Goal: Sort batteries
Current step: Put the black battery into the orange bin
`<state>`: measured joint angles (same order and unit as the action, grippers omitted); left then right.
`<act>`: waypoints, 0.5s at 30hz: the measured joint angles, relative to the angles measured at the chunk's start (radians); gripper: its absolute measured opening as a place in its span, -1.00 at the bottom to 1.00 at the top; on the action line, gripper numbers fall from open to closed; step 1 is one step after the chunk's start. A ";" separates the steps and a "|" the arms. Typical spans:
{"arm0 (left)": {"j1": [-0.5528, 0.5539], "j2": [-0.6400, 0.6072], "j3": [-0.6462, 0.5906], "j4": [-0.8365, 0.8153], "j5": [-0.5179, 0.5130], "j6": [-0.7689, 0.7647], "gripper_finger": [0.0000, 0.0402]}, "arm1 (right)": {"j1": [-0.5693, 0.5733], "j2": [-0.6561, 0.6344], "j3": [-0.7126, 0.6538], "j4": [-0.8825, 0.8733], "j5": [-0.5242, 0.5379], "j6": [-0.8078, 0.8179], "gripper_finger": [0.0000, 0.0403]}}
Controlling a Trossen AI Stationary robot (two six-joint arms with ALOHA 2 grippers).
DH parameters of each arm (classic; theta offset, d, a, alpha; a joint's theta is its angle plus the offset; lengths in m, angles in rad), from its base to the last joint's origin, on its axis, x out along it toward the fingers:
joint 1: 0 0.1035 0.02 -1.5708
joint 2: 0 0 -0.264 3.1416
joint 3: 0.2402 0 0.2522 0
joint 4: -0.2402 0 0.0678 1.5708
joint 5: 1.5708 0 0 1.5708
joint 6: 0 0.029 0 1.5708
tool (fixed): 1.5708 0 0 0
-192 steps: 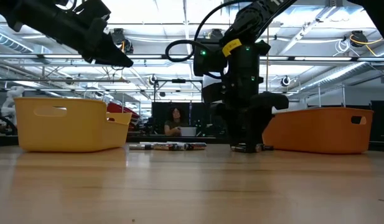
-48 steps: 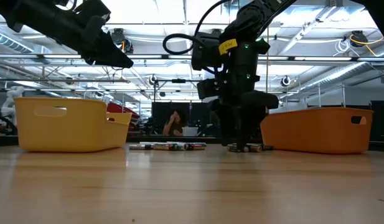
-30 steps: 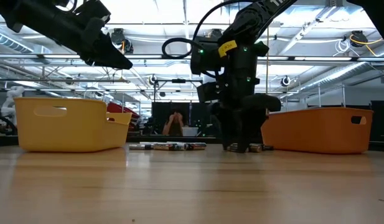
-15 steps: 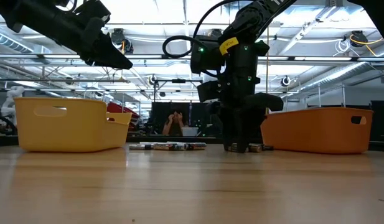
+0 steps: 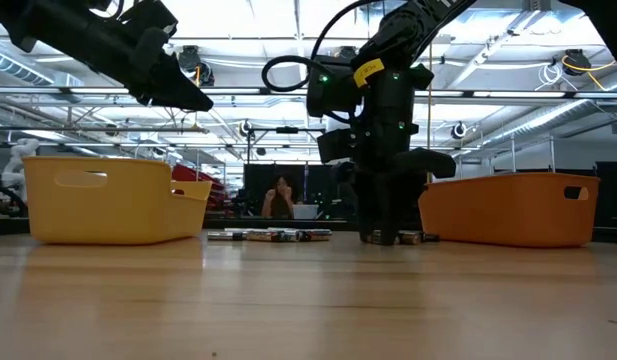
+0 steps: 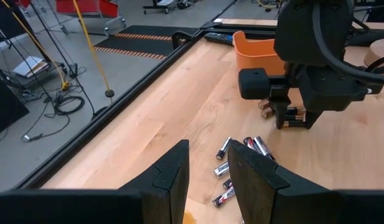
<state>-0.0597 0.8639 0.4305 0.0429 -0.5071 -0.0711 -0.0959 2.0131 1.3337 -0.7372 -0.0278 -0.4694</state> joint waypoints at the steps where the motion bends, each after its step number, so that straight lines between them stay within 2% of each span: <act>1: 0.000 0.000 0.000 0.001 -0.001 0.000 -0.40 | 0.000 -0.006 0.007 -0.013 0.003 0.001 -0.19; 8: 0.000 0.000 0.000 0.003 -0.001 -0.002 -0.40 | -0.027 -0.067 0.057 -0.078 0.021 0.001 -0.19; 15: 0.000 0.000 0.000 0.001 -0.001 -0.002 -0.40 | -0.044 -0.149 0.068 -0.148 0.090 0.013 -0.19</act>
<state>-0.0593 0.8639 0.4305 0.0441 -0.5079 -0.0734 -0.1397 1.8640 1.4014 -0.8854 0.0627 -0.4567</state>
